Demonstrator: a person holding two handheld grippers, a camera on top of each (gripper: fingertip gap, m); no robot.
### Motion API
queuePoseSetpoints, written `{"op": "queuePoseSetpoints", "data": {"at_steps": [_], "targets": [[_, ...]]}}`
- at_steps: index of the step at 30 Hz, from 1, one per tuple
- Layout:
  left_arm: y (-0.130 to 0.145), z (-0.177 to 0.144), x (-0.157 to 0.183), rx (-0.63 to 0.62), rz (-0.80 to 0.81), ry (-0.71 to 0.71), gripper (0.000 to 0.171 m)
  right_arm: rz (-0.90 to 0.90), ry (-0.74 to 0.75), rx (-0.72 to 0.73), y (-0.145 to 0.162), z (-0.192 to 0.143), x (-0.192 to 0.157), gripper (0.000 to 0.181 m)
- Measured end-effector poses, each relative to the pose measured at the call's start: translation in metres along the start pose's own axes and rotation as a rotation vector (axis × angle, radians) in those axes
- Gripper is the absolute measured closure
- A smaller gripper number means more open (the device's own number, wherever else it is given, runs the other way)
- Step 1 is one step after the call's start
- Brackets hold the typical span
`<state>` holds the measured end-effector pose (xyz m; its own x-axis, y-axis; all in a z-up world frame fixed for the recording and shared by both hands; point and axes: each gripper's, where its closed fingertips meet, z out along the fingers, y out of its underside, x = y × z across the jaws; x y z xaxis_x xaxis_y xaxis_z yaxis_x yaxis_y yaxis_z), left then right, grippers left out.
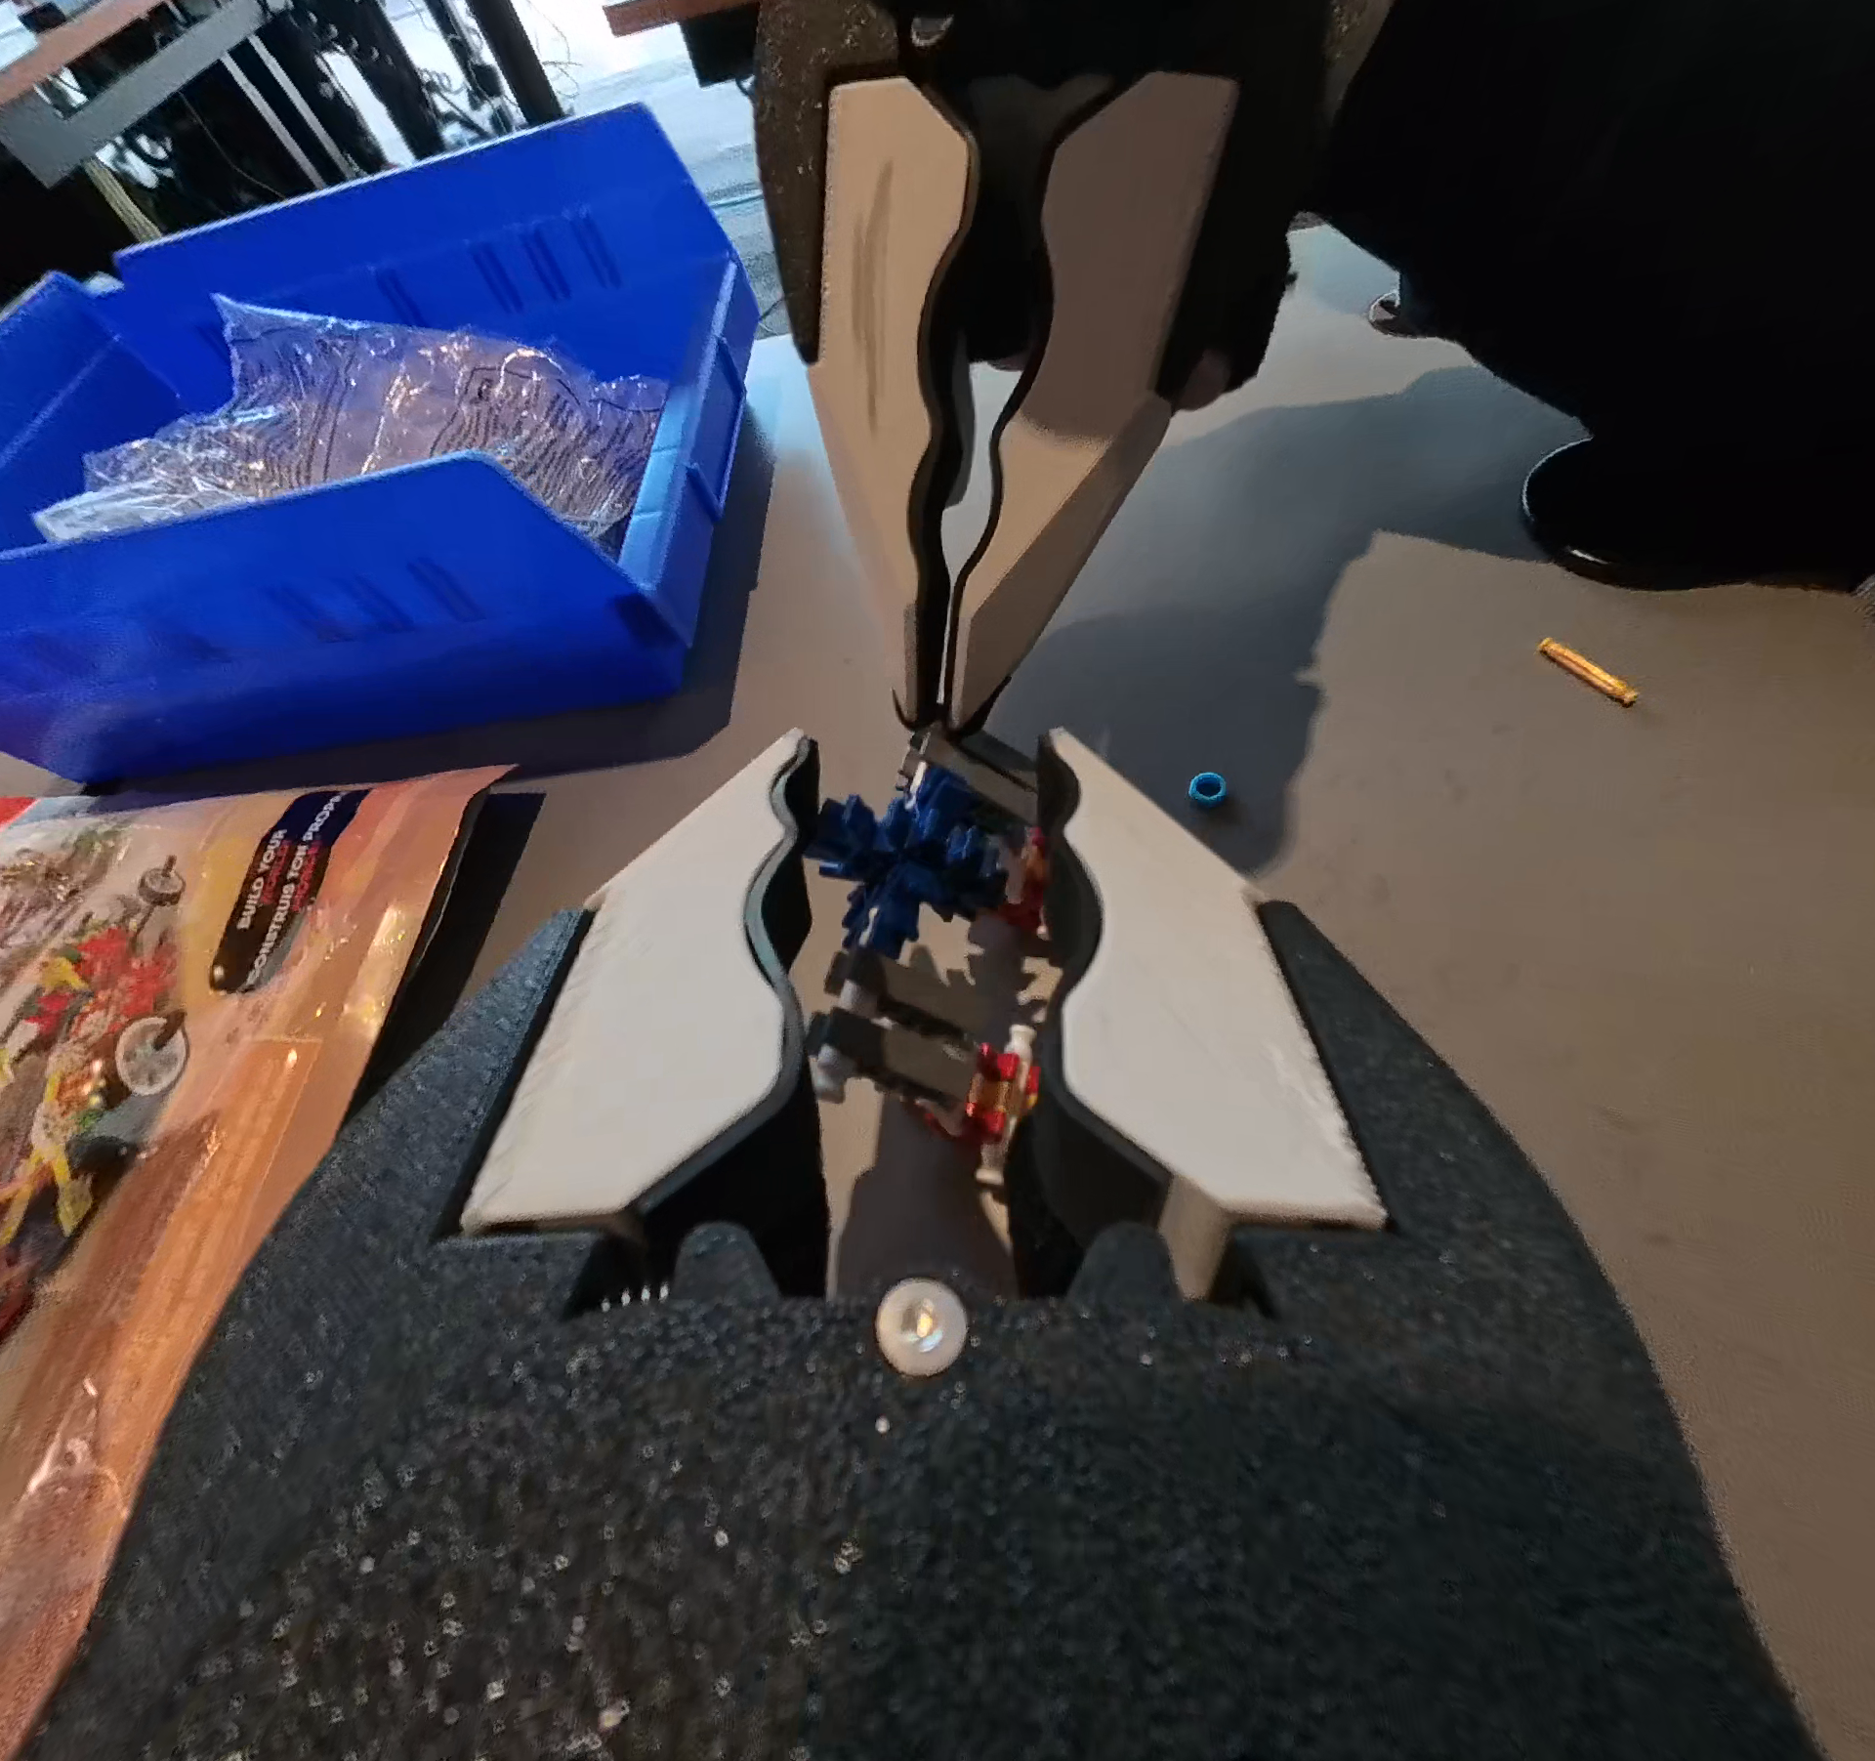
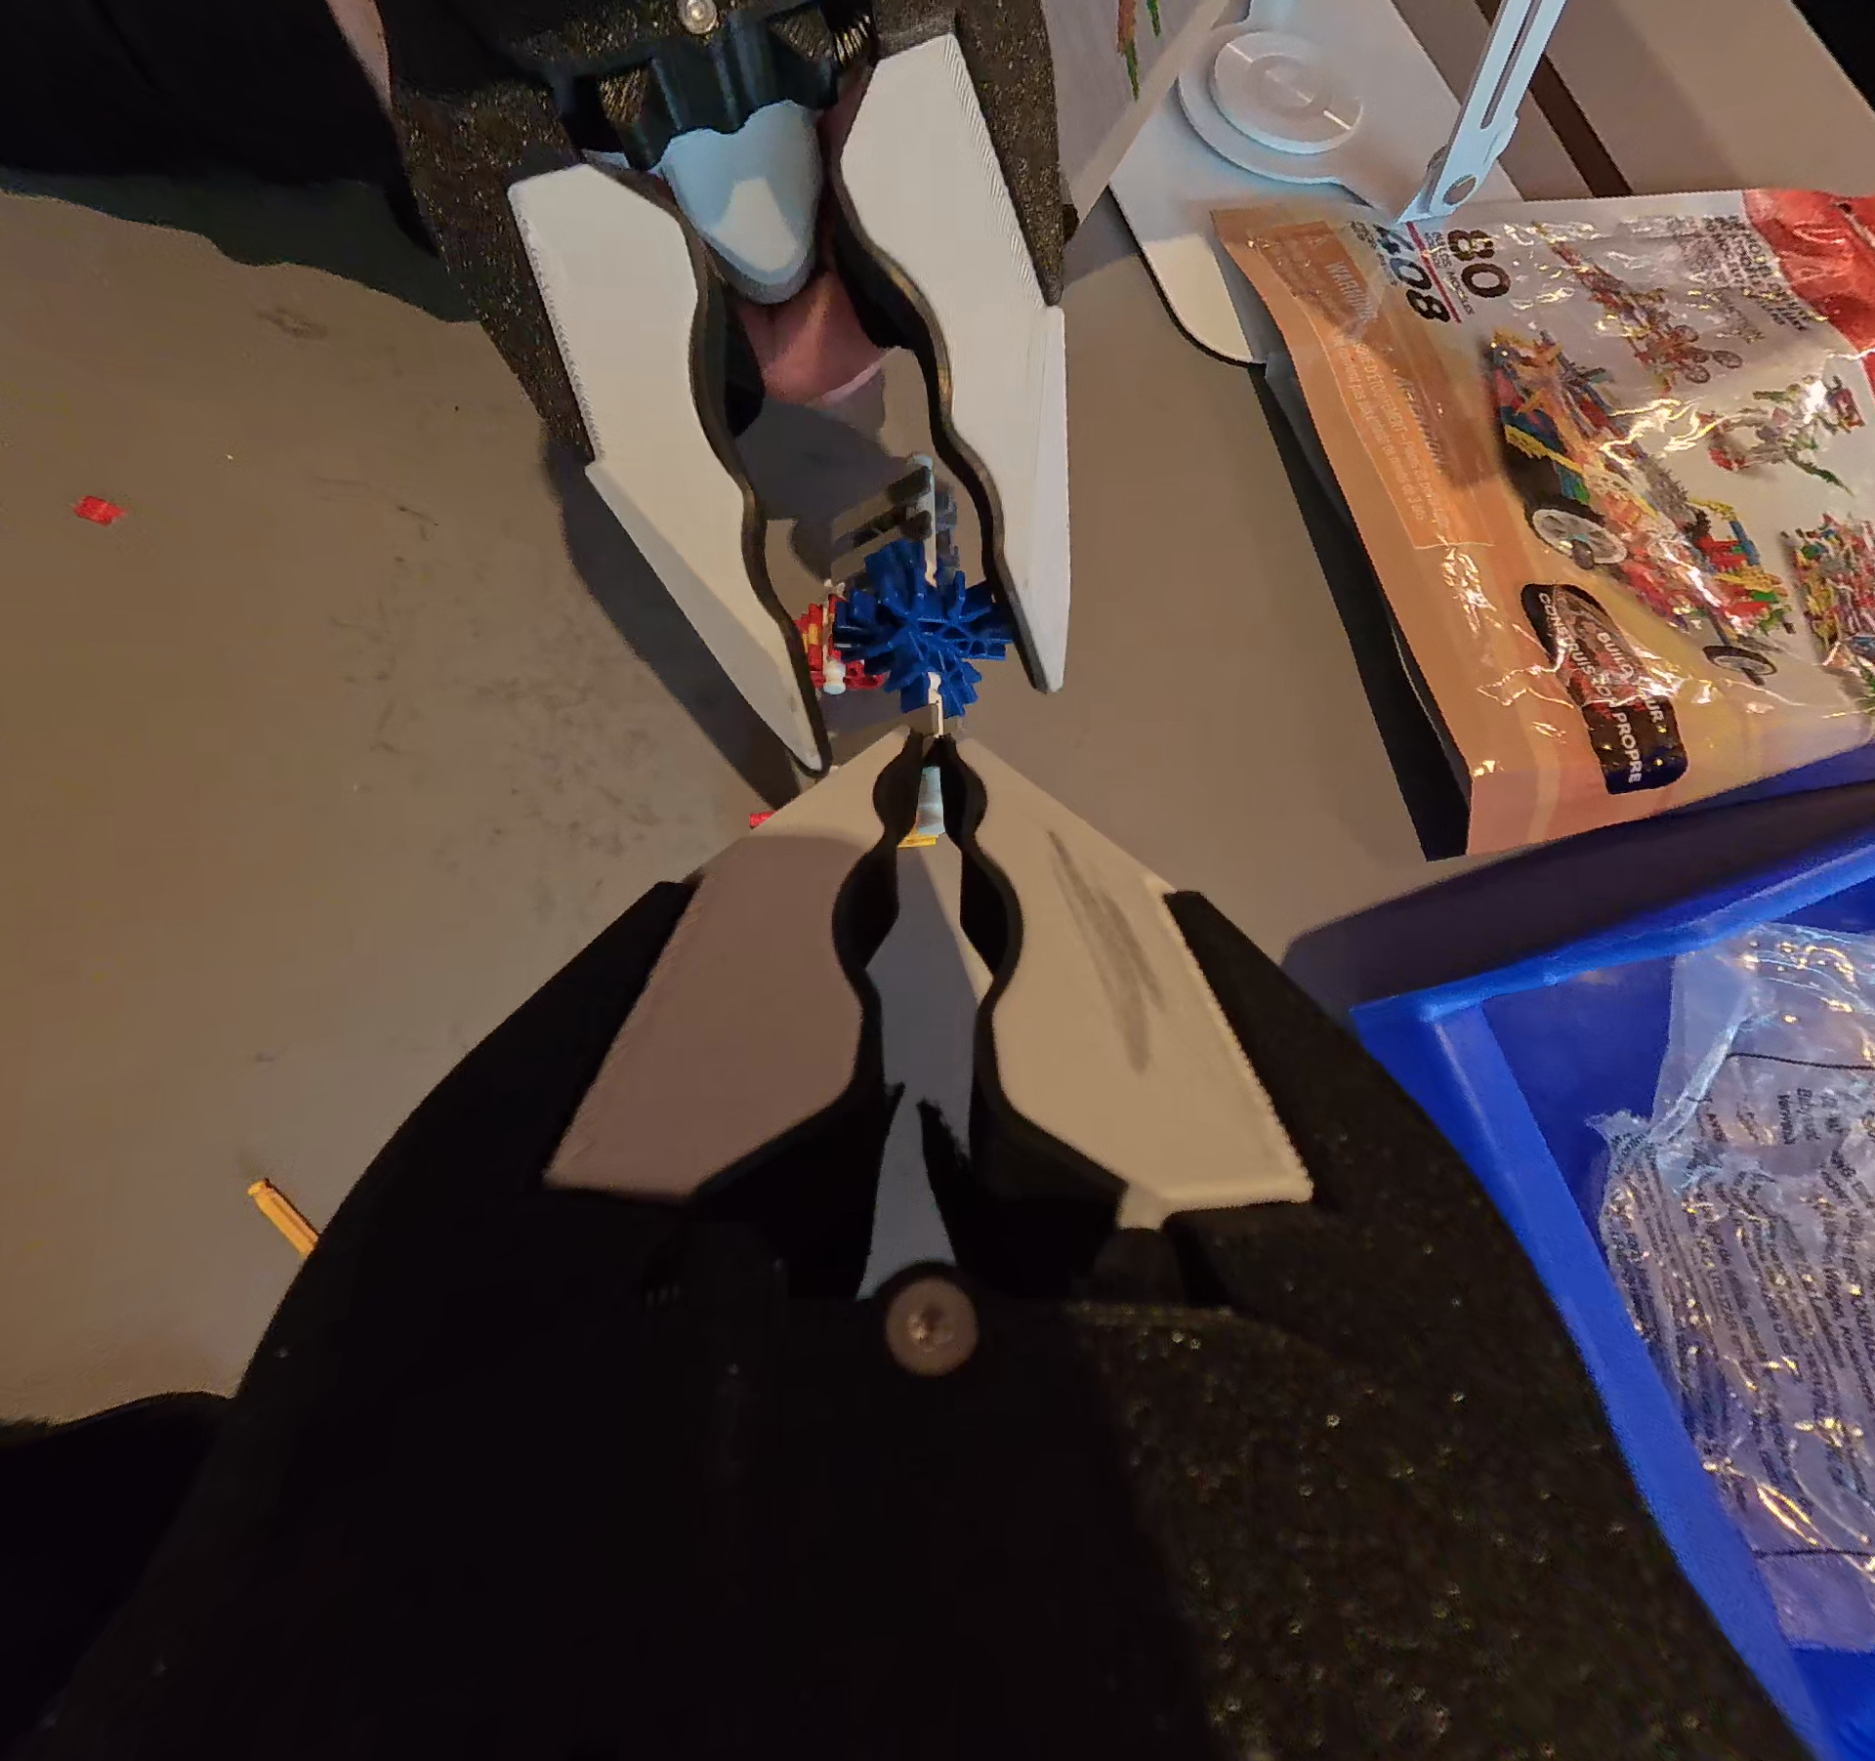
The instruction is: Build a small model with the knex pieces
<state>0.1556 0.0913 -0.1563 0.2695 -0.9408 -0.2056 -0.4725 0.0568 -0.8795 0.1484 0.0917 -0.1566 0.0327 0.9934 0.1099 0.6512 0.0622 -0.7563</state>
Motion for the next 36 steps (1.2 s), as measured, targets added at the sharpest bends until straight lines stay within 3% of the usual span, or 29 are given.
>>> {"op": "queuePoseSetpoints", "data": {"at_steps": [12, 16, 36], "targets": [[-0.003, 0.001, -0.011, -0.027, 0.028, -0.043, 0.134, -0.003, 0.006, 0.002, 0.001, -0.001, 0.001, 0.178], [-0.001, 0.003, -0.007, -0.044, 0.039, -0.033, 0.144, 0.004, 0.013, 0.001, 0.002, -0.002, 0.002, 0.178], [0.0, 0.001, -0.006, -0.04, 0.041, -0.011, 0.146, 0.012, 0.006, 0.0, 0.003, -0.003, 0.001, 0.179]]}}
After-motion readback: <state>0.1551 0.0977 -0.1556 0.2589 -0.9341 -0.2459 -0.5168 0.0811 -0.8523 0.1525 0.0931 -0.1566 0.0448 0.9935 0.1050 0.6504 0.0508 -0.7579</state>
